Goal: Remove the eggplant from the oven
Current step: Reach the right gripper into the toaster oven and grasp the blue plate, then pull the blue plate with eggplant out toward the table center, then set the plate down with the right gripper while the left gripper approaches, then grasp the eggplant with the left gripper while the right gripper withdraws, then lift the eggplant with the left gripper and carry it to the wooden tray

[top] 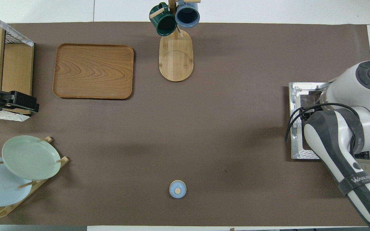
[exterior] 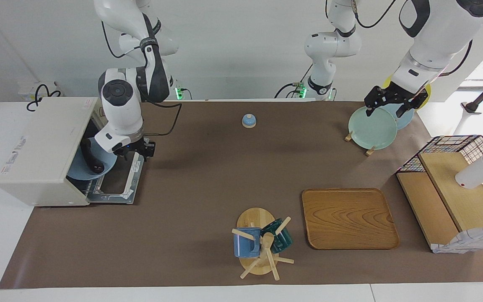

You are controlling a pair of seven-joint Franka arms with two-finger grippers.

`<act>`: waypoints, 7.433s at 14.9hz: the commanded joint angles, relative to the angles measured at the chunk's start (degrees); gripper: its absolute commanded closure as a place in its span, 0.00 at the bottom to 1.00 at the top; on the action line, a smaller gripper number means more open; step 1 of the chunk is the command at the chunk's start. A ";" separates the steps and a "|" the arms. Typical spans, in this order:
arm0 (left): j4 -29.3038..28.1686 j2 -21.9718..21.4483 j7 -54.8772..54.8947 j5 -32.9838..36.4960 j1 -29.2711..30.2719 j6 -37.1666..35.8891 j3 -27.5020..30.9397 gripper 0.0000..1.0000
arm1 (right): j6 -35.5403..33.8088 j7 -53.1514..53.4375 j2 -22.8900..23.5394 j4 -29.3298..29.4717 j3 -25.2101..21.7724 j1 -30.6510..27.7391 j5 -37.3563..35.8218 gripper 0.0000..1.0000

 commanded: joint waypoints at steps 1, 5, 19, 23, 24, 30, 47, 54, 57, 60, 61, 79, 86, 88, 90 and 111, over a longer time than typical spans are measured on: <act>-5.76 -3.05 -0.77 0.96 -0.73 4.87 0.18 0.00 | 2.87 -0.61 -0.73 -2.93 0.45 -1.27 -0.76 0.38; -9.29 -3.15 -1.92 0.87 -0.90 8.84 0.09 0.00 | 11.38 -4.36 -2.40 -9.16 0.45 -3.90 -0.76 0.50; -14.13 -3.50 -1.83 0.43 -2.13 13.42 -0.44 0.00 | -5.47 20.62 3.83 12.08 1.07 25.77 3.62 1.00; -14.21 -3.50 -1.83 0.43 -2.05 13.50 -0.35 0.00 | -8.61 41.10 17.50 26.64 1.07 40.01 3.90 1.00; -14.21 -3.50 -1.83 0.43 -2.05 13.59 -0.35 0.00 | -9.67 45.14 21.98 31.47 1.07 43.17 3.90 1.00; -14.13 -2.97 -1.83 -0.01 -1.43 14.82 -0.35 0.00 | 4.19 52.22 29.67 30.04 1.07 47.86 3.46 1.00; -14.57 0.62 -31.31 -3.26 -8.18 20.44 -0.35 0.00 | -14.80 27.44 7.98 12.67 0.37 25.74 0.31 1.00; -19.20 7.57 -76.37 -3.79 -22.15 38.07 -0.35 0.00 | 7.43 19.70 4.36 -7.23 0.36 10.97 -6.55 1.00; -24.84 8.63 -86.81 -3.79 -26.47 47.86 -0.35 0.00 | 11.93 18.65 5.06 -9.87 0.36 8.76 -7.52 1.00; -24.41 11.43 -92.58 -3.79 -29.63 47.34 -0.18 0.00 | 11.86 15.40 5.33 -9.97 0.36 8.40 -13.30 1.00; -24.32 12.05 -94.88 -3.79 -30.25 47.60 -0.18 0.00 | 11.68 14.78 5.42 -9.70 0.36 8.31 -14.28 1.00; -21.07 19.26 -116.87 -3.44 -36.32 51.29 -0.09 0.06 | -9.74 -15.11 -5.03 2.94 0.45 -5.22 -11.15 1.00; -21.42 19.35 -116.09 -3.17 -35.53 51.47 0.00 0.46 | -26.56 -15.02 -7.41 18.77 0.98 -4.69 11.27 0.00; -21.51 19.35 -116.00 -3.17 -35.44 51.47 0.00 0.66 | -26.65 -14.84 -8.20 19.30 1.07 -3.65 12.60 0.00; -21.16 19.35 -114.34 -3.08 -35.27 51.04 0.09 1.00 | -26.21 -13.62 -8.03 19.65 1.07 -2.94 12.52 0.00; 16.53 37.53 -17.75 -2.64 -5.39 24.15 0.35 1.00 | -23.48 -3.24 -6.36 22.38 0.89 1.28 11.90 0.00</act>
